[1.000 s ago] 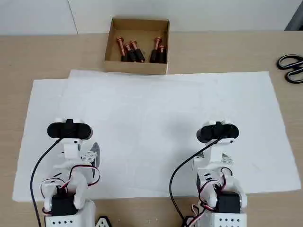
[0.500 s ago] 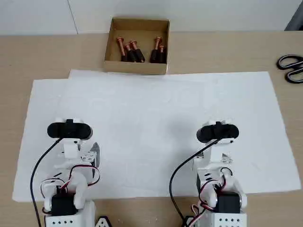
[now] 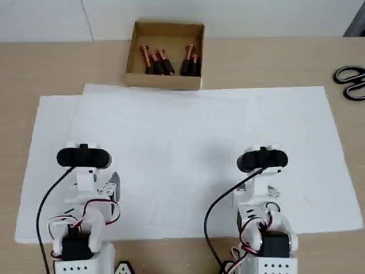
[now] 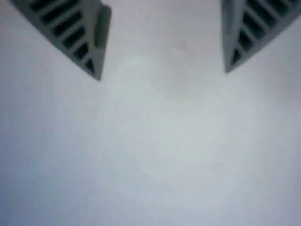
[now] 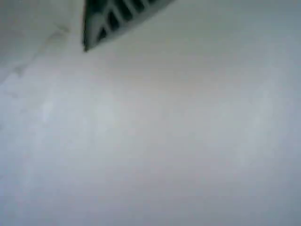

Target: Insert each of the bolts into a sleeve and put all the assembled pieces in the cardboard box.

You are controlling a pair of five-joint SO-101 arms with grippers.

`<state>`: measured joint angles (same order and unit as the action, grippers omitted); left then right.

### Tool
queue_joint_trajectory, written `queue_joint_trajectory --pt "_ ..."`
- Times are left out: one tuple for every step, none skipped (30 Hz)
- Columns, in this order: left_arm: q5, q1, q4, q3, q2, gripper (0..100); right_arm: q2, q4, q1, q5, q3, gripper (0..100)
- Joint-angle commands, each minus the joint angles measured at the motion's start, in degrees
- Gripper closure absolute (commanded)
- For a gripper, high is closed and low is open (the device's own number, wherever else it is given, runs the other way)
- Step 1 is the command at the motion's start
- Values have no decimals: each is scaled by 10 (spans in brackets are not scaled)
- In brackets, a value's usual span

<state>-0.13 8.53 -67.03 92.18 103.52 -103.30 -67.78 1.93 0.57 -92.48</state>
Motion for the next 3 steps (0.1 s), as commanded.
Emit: queue_joint_trajectory --pt "-2 3 13 -2 4 838 -7 10 2 -2 2 806" --pt "-2 3 13 -2 4 838 -7 10 2 -2 2 806" --pt "-2 3 13 -2 4 838 -7 10 2 -2 2 806"
